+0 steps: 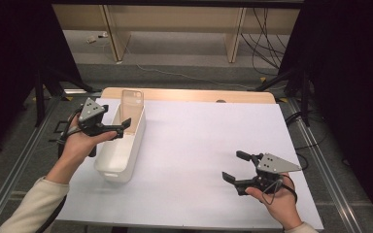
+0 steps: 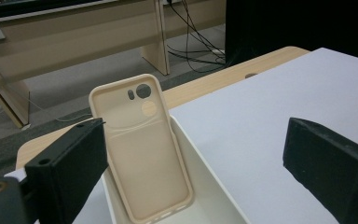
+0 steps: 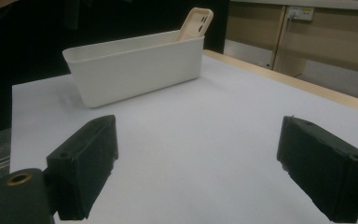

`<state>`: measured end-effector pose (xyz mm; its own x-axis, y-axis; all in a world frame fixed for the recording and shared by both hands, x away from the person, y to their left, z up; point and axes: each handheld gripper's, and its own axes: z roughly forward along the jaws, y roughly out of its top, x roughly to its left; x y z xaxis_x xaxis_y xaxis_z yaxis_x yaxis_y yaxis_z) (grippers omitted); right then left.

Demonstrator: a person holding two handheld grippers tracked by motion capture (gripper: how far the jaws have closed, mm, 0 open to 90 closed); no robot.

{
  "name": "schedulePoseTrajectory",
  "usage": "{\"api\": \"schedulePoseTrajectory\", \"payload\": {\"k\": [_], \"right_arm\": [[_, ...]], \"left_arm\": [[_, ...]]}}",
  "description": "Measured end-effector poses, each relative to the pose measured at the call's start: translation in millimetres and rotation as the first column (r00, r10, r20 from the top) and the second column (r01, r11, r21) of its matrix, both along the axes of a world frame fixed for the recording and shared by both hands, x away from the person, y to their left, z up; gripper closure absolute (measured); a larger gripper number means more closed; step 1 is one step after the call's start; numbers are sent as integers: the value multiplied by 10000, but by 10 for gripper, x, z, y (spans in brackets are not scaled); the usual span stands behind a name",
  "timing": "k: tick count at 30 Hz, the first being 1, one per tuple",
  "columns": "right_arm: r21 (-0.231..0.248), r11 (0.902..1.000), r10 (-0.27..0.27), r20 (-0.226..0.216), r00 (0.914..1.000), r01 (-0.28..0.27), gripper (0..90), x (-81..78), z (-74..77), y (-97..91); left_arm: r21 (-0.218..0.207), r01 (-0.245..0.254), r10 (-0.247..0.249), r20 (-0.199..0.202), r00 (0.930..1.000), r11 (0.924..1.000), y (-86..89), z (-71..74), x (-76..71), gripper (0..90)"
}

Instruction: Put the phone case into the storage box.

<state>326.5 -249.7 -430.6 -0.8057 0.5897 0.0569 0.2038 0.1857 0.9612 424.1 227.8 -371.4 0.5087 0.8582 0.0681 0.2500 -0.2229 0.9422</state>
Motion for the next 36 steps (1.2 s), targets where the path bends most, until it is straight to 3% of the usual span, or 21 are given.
{"api": "schedulePoseTrajectory", "payload": {"k": [3, 6, 8, 10, 13, 21, 22, 31, 36], "right_arm": [[-183, 9998, -59, -12, 10000, 59, 136, -4, 8, -7], [-61, 10000, -28, 406, 9992, 30, 136, 18, -1, -3], [-49, 10000, -31, 380, 9993, 33, 136, 19, 0, -5], [-234, 9997, -72, 0, 10000, 72, 136, -5, 11, -15], [-57, 10000, -31, 394, 9992, 33, 136, 18, 0, -5], [-244, 9997, -69, 321, 9995, 77, 136, 10, 13, -16], [-59, 10000, -29, 388, 9992, 31, 136, 17, 4, -5], [-250, 9997, -63, 320, 9995, 71, 136, 10, 14, -15], [-6, 10000, -43, 406, 9992, 43, 136, 21, 3, -3]], "left_arm": [[76, 50, -51, 68, 10000, 10000, -11, -1, -11, 61], [116, 146, -148, 171, 9997, 9998, -17, 1, -22, 61], [66, 185, -186, 135, 9997, 9998, -25, 1, -38, 61], [24, 231, -231, 137, 9996, 9997, -33, 0, -56, 61], [0, 294, -294, 248, 9993, 9996, -40, 0, -79, 63], [29, 435, -436, 324, 9985, 9990, -29, -21, -155, 66], [-1, 462, -461, 337, 9984, 9989, -29, -26, -165, 66], [-401, 705, -698, 183, 9974, 9967, -59, -54, -289, 69], [-551, 783, -777, 127, 9969, 9954, -71, -72, -345, 71]]}}
